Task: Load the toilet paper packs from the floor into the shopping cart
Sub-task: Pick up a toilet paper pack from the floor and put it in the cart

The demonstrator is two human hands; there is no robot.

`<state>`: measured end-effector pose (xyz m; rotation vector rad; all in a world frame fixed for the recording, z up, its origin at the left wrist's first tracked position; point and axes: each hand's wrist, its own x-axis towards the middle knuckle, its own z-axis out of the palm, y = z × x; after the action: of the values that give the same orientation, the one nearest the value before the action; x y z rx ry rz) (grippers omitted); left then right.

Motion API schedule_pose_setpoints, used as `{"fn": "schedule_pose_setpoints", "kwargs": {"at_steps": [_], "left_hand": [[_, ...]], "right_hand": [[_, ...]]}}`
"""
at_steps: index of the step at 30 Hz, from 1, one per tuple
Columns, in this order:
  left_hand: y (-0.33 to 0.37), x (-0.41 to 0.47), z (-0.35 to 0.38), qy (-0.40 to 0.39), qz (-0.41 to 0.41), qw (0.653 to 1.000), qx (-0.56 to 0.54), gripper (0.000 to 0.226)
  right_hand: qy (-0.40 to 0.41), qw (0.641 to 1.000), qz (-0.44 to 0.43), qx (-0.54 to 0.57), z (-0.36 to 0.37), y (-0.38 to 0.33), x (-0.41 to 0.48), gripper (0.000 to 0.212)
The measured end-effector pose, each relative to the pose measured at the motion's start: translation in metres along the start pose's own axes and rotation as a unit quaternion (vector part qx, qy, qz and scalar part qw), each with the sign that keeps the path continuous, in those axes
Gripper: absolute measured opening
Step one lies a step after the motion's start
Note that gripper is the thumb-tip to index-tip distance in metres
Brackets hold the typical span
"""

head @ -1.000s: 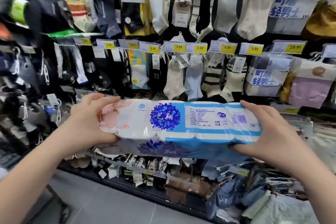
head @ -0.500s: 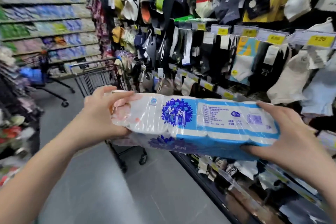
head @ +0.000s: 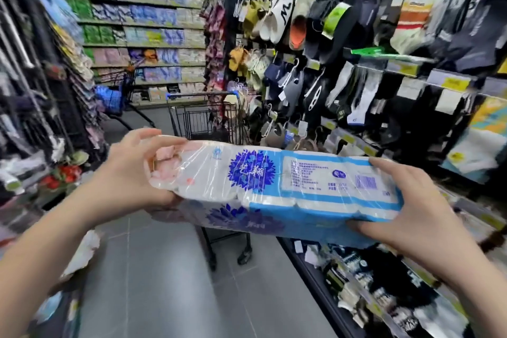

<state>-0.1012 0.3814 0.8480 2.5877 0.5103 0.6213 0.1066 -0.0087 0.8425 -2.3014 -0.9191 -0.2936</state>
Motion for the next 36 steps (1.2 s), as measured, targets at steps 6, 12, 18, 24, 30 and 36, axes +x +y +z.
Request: {"fn": "schedule_pose_setpoints", "kwargs": {"at_steps": [6,12,18,24,30,36], "left_hand": [[-0.09,0.031,-0.041,0.017,-0.027,0.999,-0.017,0.092],[-0.174,0.064,-0.08,0.026,-0.05,0.998,-0.009,0.091],[-0.231,0.104,-0.112,0.028,-0.083,0.996,0.015,0.09],[-0.29,0.155,-0.115,0.053,-0.108,0.993,0.008,0.087],[-0.357,0.236,-0.106,0.061,-0.131,0.989,0.036,0.086],[-0.397,0.344,-0.093,0.052,-0.125,0.99,0.042,0.091]], "right_hand": [[-0.012,1.0,-0.016,-0.003,0.075,-0.066,0.067,0.11],[-0.026,0.999,-0.018,0.015,0.15,-0.121,0.132,0.109],[-0.04,0.997,-0.044,0.056,0.215,-0.16,0.204,0.103],[-0.061,0.992,-0.086,0.067,0.28,-0.173,0.297,0.106],[-0.056,0.987,-0.125,0.09,0.352,-0.173,0.401,0.104],[-0.047,0.989,-0.102,0.097,0.399,-0.15,0.488,0.105]]}}
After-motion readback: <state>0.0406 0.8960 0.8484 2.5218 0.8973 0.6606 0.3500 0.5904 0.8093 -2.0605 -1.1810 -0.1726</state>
